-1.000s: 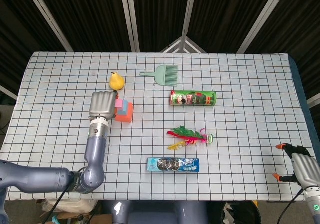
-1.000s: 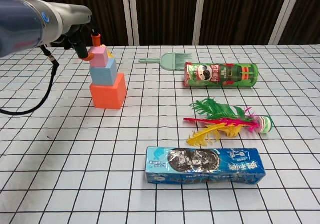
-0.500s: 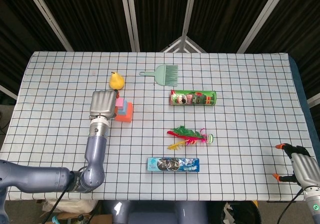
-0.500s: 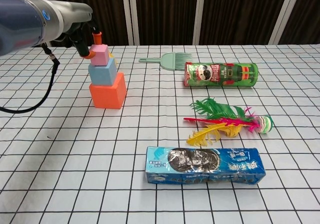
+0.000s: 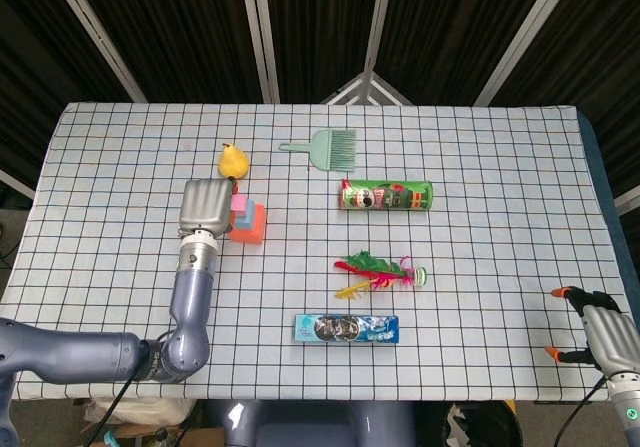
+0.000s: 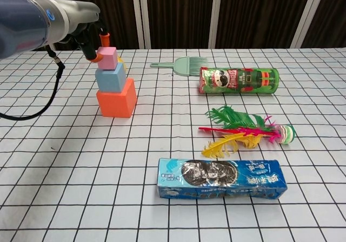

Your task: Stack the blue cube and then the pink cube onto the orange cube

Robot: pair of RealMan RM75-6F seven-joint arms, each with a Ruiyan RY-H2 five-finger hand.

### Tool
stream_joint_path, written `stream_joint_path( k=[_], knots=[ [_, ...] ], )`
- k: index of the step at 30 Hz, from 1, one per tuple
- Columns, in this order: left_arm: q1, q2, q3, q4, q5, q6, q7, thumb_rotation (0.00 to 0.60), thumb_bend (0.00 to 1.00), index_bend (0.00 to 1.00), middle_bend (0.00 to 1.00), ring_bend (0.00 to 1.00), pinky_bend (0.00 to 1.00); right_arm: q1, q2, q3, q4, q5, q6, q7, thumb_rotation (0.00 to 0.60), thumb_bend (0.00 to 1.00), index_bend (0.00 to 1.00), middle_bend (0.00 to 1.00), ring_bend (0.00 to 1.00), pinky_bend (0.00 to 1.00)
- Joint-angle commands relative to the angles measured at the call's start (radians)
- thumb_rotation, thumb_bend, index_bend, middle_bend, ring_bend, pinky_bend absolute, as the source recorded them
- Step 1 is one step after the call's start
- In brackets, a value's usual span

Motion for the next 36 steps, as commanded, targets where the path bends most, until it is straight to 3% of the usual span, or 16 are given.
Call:
stream_joint_path(
  k=[1,36],
  knots=[
    [0.0,-0.003,0.002,0.005,0.002,0.0,-0.001,0.6,0.47,0.43,0.87,0.75,0.86,0.0,0.0,0.0,0.0,0.0,0.0,0.0,0.6,0.17,0.25,0.2,0.19,0.1],
    [0.002,0.006,0.003,-0.023,-0.003,0.005,-0.001,0.6,0.47,0.43,0.87,0.75,0.86,0.0,0.003,0.0,-0.006,0.006,-0.002,-0.003,0.6,0.17,0.25,0.2,0.19,0.1]
  ],
)
